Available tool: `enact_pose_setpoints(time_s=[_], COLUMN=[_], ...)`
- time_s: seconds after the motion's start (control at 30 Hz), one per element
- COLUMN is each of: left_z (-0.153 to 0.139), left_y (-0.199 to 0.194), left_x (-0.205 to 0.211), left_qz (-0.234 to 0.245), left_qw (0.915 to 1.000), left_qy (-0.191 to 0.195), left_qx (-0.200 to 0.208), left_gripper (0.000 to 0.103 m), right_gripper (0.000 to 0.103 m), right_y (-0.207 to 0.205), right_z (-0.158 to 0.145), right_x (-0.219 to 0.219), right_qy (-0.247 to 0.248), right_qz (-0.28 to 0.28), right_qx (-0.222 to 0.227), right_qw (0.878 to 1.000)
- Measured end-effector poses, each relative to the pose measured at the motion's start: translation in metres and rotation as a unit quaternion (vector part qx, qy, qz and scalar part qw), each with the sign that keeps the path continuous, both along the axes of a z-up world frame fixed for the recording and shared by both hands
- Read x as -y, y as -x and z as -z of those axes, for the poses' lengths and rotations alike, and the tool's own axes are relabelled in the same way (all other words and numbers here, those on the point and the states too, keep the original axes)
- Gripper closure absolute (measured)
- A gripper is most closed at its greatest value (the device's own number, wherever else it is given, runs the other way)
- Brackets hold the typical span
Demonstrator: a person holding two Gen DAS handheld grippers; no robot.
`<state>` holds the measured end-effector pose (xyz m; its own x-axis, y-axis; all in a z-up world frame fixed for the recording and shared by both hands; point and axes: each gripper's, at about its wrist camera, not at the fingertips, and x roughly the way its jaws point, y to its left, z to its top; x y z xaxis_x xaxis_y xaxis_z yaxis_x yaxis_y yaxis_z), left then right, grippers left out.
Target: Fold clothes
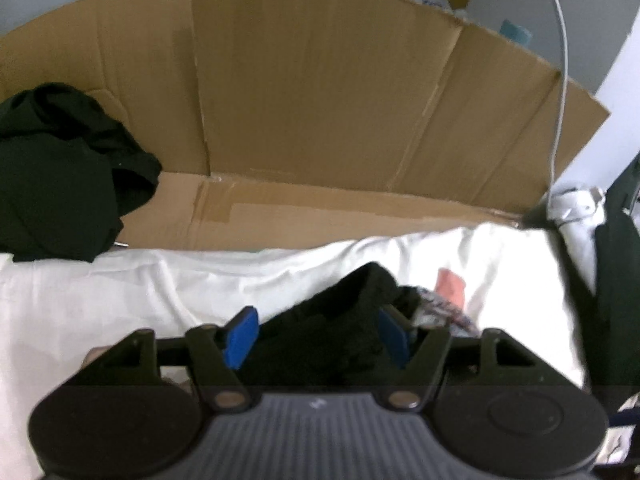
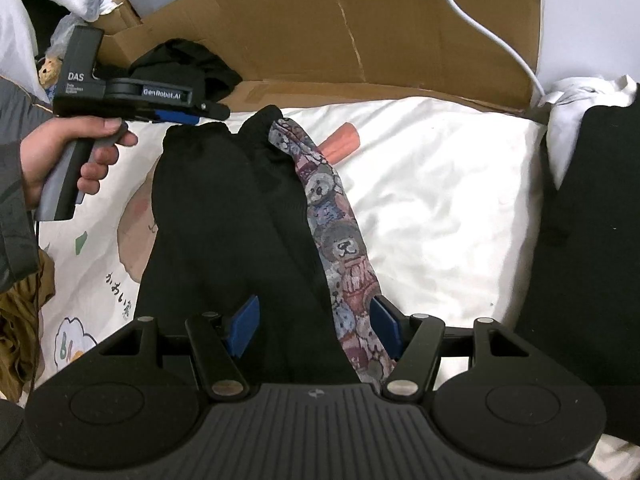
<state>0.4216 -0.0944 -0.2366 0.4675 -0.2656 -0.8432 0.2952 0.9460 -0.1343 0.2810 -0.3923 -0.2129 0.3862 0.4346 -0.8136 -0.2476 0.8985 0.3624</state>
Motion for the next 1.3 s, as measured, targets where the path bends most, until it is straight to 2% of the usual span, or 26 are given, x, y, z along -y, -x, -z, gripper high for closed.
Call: enact_pose_setpoints(time_s=[0.23,0.4,0.6,0.63,0.7,0.73,0.77,0.87,1.0,1.17,1.2,1.27,1.3], left_z=[0.012,0.019,0.026,0.025,0.024,0.023,0.021,0.011,-0.004,-0.027,-0.029,-0.032,-0.033], left_y=[0.004,0.007,0.013,0.014,0.018,0.020,0.023,0.031,0.036,0.034,0.034,0.030,0.027], left_x=[-0.007,-0.009,-0.007,-0.008,-0.009,-0.008,-0.008,-0.004,-0.002,0.004,0.005,0.010,0.014], left_qz=[0.049,0.071,0.118,0.124,0.144,0.156,0.168,0.189,0.205,0.209,0.208,0.201,0.196], left_qw=[0.9983,0.9964,0.9908,0.9903,0.9879,0.9862,0.9843,0.9804,0.9773,0.9761,0.9761,0.9774,0.9782], left_qy=[-0.023,-0.031,-0.048,-0.047,-0.045,-0.046,-0.047,-0.053,-0.048,-0.023,-0.020,-0.012,-0.006], left_qx=[-0.022,-0.034,-0.044,-0.042,-0.037,-0.033,-0.029,-0.006,0.021,0.057,0.060,0.065,0.068], left_gripper=[0.034,0.030,0.027,0.029,0.042,0.054,0.060,0.071,0.082,0.082,0.082,0.082,0.082], right_gripper=[0.037,0.037,0.037,0.037,0.037,0.038,0.038,0.038,0.038,0.038,0.041,0.053,0.064], right_y=[-0.007,-0.007,-0.004,-0.004,-0.002,-0.002,-0.002,0.000,0.006,0.015,0.016,0.018,0.019], right_z=[0.016,0.028,0.039,0.040,0.042,0.043,0.043,0.045,0.047,0.049,0.049,0.050,0.051], right_x=[0.005,-0.002,-0.014,-0.015,-0.019,-0.019,-0.019,-0.015,-0.008,0.000,0.003,0.007,0.010], right_qy=[-0.020,-0.032,-0.041,-0.041,-0.037,-0.038,-0.038,-0.043,-0.049,-0.038,-0.036,-0.034,-0.034], right_qz=[0.006,-0.002,-0.014,-0.017,-0.023,-0.024,-0.024,-0.018,-0.010,-0.007,-0.006,-0.005,-0.006], right_qx=[-0.019,-0.026,-0.030,-0.029,-0.026,-0.026,-0.026,-0.029,-0.031,-0.033,-0.034,-0.035,-0.036], right_qw=[1.000,0.999,0.999,0.999,0.999,0.999,0.999,0.999,0.998,0.999,0.999,0.999,0.999])
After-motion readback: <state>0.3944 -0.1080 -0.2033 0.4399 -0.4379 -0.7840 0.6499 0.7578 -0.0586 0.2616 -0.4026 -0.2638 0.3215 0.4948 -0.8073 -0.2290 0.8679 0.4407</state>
